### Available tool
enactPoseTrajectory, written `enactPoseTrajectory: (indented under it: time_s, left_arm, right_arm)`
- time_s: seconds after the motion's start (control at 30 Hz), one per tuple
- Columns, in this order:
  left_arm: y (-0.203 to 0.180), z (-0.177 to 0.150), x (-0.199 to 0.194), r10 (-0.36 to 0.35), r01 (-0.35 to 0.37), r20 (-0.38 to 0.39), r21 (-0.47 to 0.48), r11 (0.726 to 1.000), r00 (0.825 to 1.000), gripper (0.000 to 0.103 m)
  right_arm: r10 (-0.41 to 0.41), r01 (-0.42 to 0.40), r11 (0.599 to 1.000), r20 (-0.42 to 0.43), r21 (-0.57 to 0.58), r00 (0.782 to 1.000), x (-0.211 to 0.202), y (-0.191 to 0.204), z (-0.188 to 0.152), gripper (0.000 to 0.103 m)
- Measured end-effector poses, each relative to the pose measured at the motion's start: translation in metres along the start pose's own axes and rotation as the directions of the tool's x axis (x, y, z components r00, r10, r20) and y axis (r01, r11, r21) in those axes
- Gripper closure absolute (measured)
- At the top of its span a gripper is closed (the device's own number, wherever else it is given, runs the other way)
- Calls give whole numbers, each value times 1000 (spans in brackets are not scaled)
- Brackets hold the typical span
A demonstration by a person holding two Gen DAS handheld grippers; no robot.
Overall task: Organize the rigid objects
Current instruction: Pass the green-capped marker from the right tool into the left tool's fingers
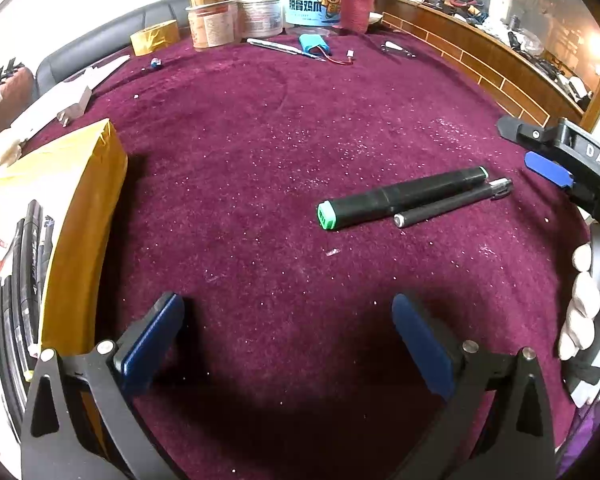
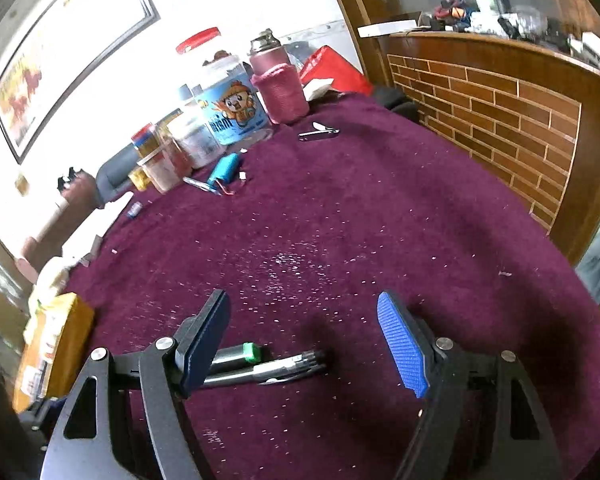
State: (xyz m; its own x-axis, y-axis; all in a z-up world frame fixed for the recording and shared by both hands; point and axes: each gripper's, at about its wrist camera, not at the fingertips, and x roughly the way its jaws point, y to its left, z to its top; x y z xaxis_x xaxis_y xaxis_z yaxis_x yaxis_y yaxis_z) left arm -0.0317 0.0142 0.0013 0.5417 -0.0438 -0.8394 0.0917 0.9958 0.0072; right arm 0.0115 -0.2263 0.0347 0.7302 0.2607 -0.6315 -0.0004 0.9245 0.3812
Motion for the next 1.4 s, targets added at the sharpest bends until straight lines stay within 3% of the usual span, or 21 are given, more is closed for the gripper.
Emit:
enactPoseTrajectory:
  time_s: [0.13,0.27,0.33,0.5,0.6,0.67,0.73,0.83,0.93,0.97,1.1,1.2,1.33,1.4]
  left_arm:
    - [1,-1,-2,-24,24,-19,0,1000,1000,0]
    - [14,15,-10,-201,196,-37,-110,975,979,0]
    - [13,31,-13,-173,172,-13,-77,982,985,0]
    - [-16,54,-4,-71,63,49,158,985,996,0]
    - [-27,65,10,-59,47,54,198,979,997,5]
    - [-32,68,21,-82,77,14,208,975,997,8]
    - [-39,62,28,-182,191,-63,196,962,981,8]
    - [-57,49,20,-225,242,-92,265,933,970,10]
    - [-60,44,5,-342,369,-148,239,898,928,10]
    - [-59,45,-1,-360,383,-138,227,895,923,10]
    - [-47,63,-11,-309,312,-43,194,930,950,12]
    - [-42,72,1,-272,275,-42,154,949,961,22]
    - [-52,70,21,-250,262,-86,178,949,964,23]
    - [-61,70,25,-236,247,-75,228,942,969,32]
  right_arm:
    - [35,-33,999,-30,41,999,4,-11,-2,32]
    - [70,-63,986,-42,155,997,10,-33,0,32]
    - [105,-95,974,-38,205,994,10,-42,0,32]
    - [104,-95,974,-37,205,994,10,-42,0,32]
    - [88,-79,980,-41,184,995,12,-38,-1,31]
    - [81,-72,982,-42,173,996,12,-36,-1,29]
    - [77,-70,984,-42,165,996,13,-35,-2,28]
    - [73,-65,986,-44,155,996,13,-34,-2,27]
    - [71,-64,987,-46,149,996,14,-33,-3,26]
    - [72,-65,987,-46,149,996,14,-34,-3,26]
    - [69,-62,988,-45,145,997,14,-33,-3,25]
    - [67,-60,989,-46,138,997,14,-32,-3,24]
    - [68,-61,989,-46,137,997,15,-31,-3,23]
    - [67,-60,989,-46,137,997,15,-31,-3,23]
